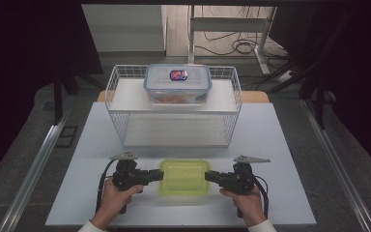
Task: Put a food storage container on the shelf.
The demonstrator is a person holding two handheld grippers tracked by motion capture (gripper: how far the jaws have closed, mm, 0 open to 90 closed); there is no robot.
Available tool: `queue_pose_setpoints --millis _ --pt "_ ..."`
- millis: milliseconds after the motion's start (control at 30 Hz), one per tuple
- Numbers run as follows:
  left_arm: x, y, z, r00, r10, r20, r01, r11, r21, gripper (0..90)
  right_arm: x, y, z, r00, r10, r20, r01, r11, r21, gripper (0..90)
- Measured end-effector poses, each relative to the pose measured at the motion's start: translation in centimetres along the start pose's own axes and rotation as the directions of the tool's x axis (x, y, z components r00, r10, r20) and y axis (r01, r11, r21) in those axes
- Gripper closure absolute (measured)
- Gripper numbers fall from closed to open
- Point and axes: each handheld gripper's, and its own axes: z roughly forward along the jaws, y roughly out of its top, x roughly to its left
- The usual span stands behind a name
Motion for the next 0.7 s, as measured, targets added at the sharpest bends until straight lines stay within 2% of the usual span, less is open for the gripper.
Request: queue_pose_setpoints --millis 100,300,400,433,700 --pt "-0.1 0.3 -0.3 1.0 0.008 0.003 -0.008 0.9999 -0.011 80.1 0.5 0.5 -0.2 0.9995 -0.031 0.007 0.031 0.999 -0.016 78.8" --pt "-0.4 1.0 -0.8 0.9994 0.035 -0.003 -0.035 0.999 -0.028 80.2 1.0 1.3 -0.4 0.9978 -0.063 0.017 0.064 0.998 -0.03 78.9" --pt "-0.5 1.2 -1.0 0.9993 0.036 0.001 -0.036 0.9986 -0.039 80.3 1.1 1.5 -0.5 0.9969 -0.076 0.02 0.077 0.996 -0.035 78.9" --pt "-0.6 1.3 -1.1 0.9987 0.049 -0.011 -0.049 0.998 -0.039 80.3 1.3 1.9 -0.6 0.9958 -0.088 0.023 0.089 0.995 -0.04 78.9" --pt "-0.8 2.2 -1.3 0.9975 0.07 -0.011 -0.071 0.9962 -0.051 80.4 1.6 2.6 -0.9 0.994 -0.106 0.026 0.108 0.993 -0.053 78.9"
